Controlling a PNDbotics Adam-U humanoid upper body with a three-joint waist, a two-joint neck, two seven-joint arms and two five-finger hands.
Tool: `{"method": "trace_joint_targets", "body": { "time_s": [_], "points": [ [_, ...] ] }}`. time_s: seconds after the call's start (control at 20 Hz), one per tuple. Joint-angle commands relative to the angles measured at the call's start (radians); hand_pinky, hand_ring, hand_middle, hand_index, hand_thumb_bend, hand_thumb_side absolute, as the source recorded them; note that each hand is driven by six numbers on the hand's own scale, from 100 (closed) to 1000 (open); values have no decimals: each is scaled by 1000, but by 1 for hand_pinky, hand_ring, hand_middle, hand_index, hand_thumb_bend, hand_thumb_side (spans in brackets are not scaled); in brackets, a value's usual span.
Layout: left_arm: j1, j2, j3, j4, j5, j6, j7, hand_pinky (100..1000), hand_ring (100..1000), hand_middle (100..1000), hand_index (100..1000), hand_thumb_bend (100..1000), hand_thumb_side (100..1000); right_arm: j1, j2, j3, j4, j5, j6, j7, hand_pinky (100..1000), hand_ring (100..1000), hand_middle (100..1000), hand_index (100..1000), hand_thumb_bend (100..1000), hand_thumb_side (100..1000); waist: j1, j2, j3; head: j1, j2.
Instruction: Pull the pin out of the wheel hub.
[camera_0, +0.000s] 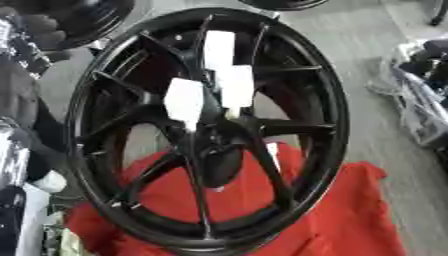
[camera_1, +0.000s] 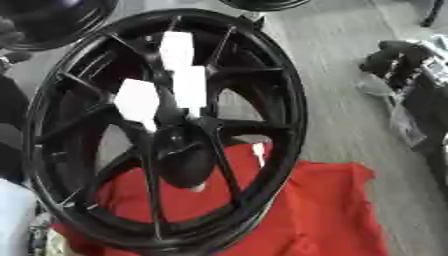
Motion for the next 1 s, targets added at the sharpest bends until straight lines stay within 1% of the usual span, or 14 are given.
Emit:
{"method": "trace_joint_targets", "body": {
  "time_s": [0.05, 0.3, 0.4, 0.5, 0.6, 0.65, 0.75, 0.85, 1.0],
  "points": [
    [-20, 20, 1, -11, 0, -2, 0, 710, 773, 705, 713, 100, 758, -5, -15, -8, -11, -1, -1, 1, 966, 771, 684, 789, 100, 664, -4, -18, -3, -3, -6],
    [-37, 20, 1, -24, 2, -4, 1, 713, 779, 728, 725, 100, 748, -5, -15, -14, -11, -2, -1, -5, 966, 771, 684, 789, 100, 665, 0, -15, -9, -15, -7],
    [-63, 37, -10, -34, 1, 0, -7, 714, 782, 735, 729, 100, 733, -3, -15, -16, -11, 0, -2, -6, 966, 771, 684, 789, 100, 666, 1, -16, -9, -19, -5],
    [-111, 70, -33, -46, -4, 10, -23, 714, 783, 738, 731, 100, 711, 1, -15, -17, -11, 3, -3, -8, 966, 770, 684, 789, 100, 666, 3, -17, -9, -23, -3],
    [-170, 112, -64, -60, -13, 23, -45, 716, 784, 741, 732, 100, 684, 6, -16, -17, -11, 5, -4, -9, 966, 770, 684, 789, 100, 666, 5, -19, -8, -27, 0],
    [-209, 139, -86, -70, -21, 28, -61, 720, 786, 744, 734, 100, 661, 8, -18, -17, -11, 7, -5, -9, 967, 770, 684, 789, 100, 666, 6, -21, -8, -29, 1],
    [-286, 191, -135, -88, -37, 39, -99, 723, 788, 746, 736, 100, 647, 12, -19, -16, -12, 9, -6, -9, 967, 770, 684, 789, 100, 666, 8, -24, -7, -34, 4],
    [-362, 240, -188, -103, -51, 50, -146, 731, 792, 751, 742, 100, 634, 16, -21, -16, -13, 11, -7, -8, 967, 770, 685, 789, 100, 666, 11, -27, -7, -40, 6],
    [-459, 303, -260, -118, -76, 84, -227, 743, 796, 756, 753, 100, 628, 21, -24, -15, -14, 13, -8, -8, 967, 770, 684, 789, 100, 663, 14, -30, -5, -55, 9]
  ]
}}
